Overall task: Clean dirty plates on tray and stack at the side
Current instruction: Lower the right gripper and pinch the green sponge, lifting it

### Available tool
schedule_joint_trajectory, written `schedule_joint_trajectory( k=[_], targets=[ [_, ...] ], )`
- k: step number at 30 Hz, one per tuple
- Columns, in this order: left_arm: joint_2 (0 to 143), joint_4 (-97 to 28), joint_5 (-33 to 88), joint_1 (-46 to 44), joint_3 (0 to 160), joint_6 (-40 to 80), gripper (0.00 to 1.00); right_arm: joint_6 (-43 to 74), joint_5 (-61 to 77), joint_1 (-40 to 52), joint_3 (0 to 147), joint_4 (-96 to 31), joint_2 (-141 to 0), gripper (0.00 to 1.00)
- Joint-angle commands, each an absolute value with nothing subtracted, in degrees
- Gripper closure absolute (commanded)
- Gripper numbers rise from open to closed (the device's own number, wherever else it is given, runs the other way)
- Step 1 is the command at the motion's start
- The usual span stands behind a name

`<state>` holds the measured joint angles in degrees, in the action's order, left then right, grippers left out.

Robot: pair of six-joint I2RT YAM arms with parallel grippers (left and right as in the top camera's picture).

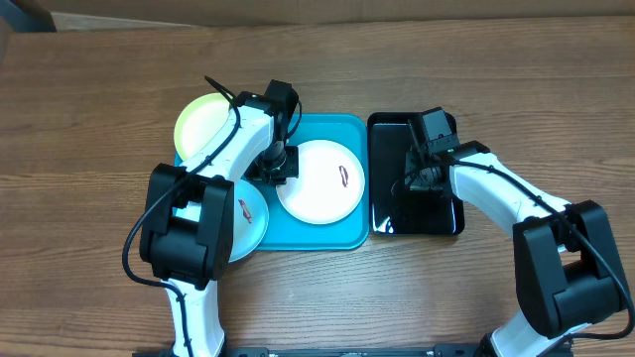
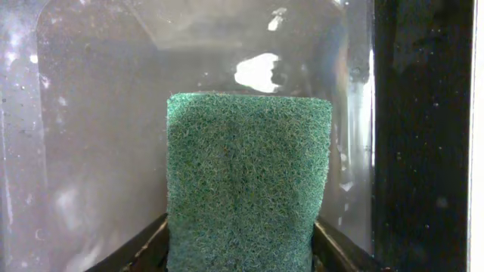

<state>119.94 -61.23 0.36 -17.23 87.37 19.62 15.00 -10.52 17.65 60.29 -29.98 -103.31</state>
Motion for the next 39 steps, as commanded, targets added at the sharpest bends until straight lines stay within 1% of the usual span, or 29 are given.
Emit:
schedule_joint_trajectory(
  k=[1,2,3,4,5,6,25,26,28,37,39],
  targets=[
    [120.7,-61.4,-0.4,-17.3,86.7,20.8,0.94,15.0,-10.9,17.6,60.0,-28.9,-103.0,0.55],
    [120.7,-61.3,-0.4,-17.3,86.7,20.8,0.94,15.0,-10.9,17.6,60.0,-28.6,-103.0,0.59],
    [120.7,-61.2,-0.4,-17.3,86.7,20.8,0.94,15.0,-10.9,17.6,60.0,-28.4,-103.0,0.66],
    [120.7,-61.2,-0.4,-17.3,86.7,20.8,0.94,15.0,-10.9,17.6,60.0,-28.3,-103.0,0.74],
    [120.7,-61.3,-0.4,-17.3,86.7,20.8,0.94,15.0,-10.9,17.6,60.1,-28.3,-103.0,0.88],
    [120.7,-61.3,-0.5,-17.3,86.7,20.8,0.94,15.0,-10.9,17.6,60.1,-28.3,-103.0,0.96],
    [120.7,-59.5,-0.6,-17.3,86.7,20.8,0.93,14.9,-9.0,17.6,63.8,-32.7,-102.9,0.96],
    [120.7,-59.5,-0.6,-17.4,86.7,20.9,0.92,14.9,-8.9,17.6,64.2,-33.2,-102.9,0.96],
    [120.7,-59.5,-0.6,-17.4,86.7,20.9,0.86,14.9,-8.9,17.6,65.5,-34.6,-102.9,0.96],
    [120.7,-59.3,-0.6,-17.4,86.7,20.9,0.84,14.8,-8.9,17.6,73.2,-43.2,-102.9,0.96],
    [120.7,-59.2,-0.4,-17.4,86.7,21.1,0.81,14.8,-8.9,17.6,74.8,-45.5,-102.9,0.96]
  ],
)
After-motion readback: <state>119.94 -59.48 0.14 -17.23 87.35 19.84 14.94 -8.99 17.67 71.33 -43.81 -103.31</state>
